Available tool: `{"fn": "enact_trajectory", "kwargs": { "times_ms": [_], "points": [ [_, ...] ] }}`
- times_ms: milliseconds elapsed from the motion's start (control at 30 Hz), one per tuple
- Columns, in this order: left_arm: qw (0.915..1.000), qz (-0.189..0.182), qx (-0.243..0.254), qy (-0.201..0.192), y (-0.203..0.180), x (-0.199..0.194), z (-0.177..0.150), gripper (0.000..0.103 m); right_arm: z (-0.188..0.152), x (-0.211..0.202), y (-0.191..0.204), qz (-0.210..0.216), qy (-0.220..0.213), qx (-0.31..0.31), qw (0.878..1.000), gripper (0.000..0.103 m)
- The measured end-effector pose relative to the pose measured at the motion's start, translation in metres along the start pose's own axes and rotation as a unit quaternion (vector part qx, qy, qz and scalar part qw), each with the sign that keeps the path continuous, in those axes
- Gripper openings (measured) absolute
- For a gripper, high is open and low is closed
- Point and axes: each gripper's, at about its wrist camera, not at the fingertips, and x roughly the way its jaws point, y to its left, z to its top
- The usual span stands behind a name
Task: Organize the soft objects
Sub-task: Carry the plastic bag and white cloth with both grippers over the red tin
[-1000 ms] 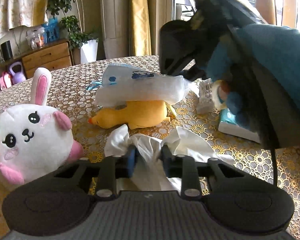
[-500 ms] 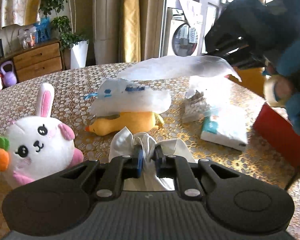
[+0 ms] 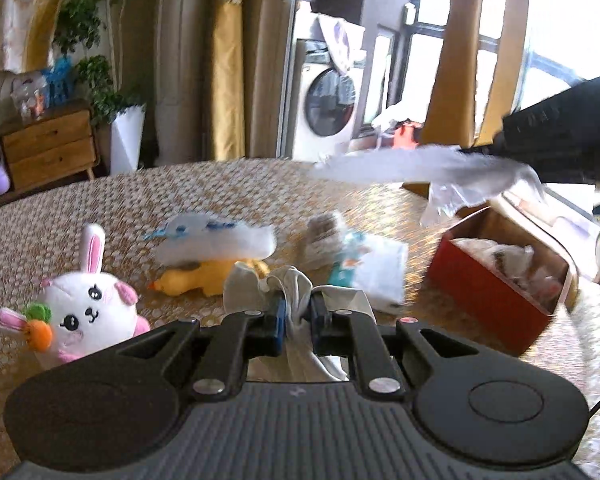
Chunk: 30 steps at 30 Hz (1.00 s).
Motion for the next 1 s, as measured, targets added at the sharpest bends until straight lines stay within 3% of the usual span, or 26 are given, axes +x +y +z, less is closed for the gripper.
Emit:
{"fn": "enact_trajectory", "kwargs": {
  "times_ms": [533, 1000],
  "points": [
    [0.9952, -0.090, 0.034, -0.019, -0.071, -0.062, 0.025, 0.012, -0.033, -0.117, -0.040, -0.049, -0.046, -0.008, 0.998, 0.000],
    [0.9867, -0.151, 0.060, -0.015, -0.137, -0.054, 0.048, 0.012, -0.049, -0.161, -0.099, -0.136, -0.068, -0.007, 0.988, 0.000]
  ]
}}
